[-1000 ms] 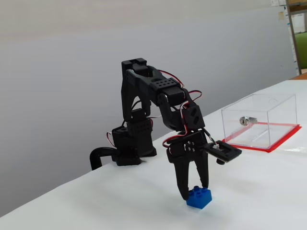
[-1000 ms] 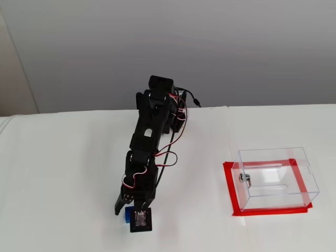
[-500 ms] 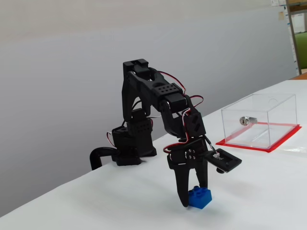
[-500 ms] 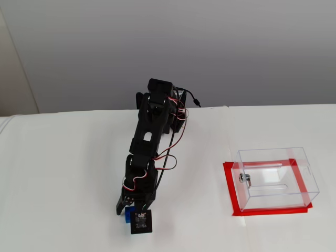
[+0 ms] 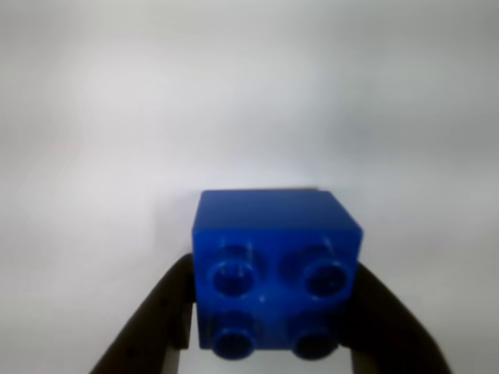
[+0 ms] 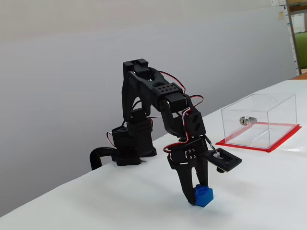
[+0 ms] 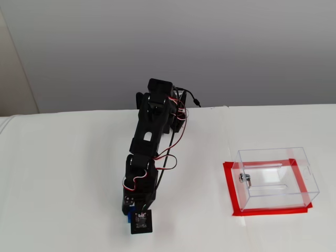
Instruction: Pick the blue lego brick and place it into the transparent box
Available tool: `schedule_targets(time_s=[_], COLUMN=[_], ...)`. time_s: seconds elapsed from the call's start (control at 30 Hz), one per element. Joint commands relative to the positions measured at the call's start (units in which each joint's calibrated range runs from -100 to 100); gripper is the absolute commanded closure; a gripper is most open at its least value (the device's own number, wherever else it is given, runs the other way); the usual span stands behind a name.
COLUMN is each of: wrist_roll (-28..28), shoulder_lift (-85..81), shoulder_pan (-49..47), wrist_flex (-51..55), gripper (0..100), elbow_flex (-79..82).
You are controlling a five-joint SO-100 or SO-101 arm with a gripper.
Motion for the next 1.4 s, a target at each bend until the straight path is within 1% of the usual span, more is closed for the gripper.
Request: schedule_targets(time_s=[0.0, 0.5, 0.93, 1.37], wrist_roll=[-0.22, -0.63, -1.16, -2.57], shoulder_lift=[-0.44, -2.81, -20.21, -36.67], shoulder_pan=[-0.22, -0.37, -2.59, -7.61], wrist_flex=[-1.11, -0.77, -0.33, -0.24], gripper=[92, 91, 91, 91], elbow_flex=[-2.34, -3.34, -2.43, -2.34])
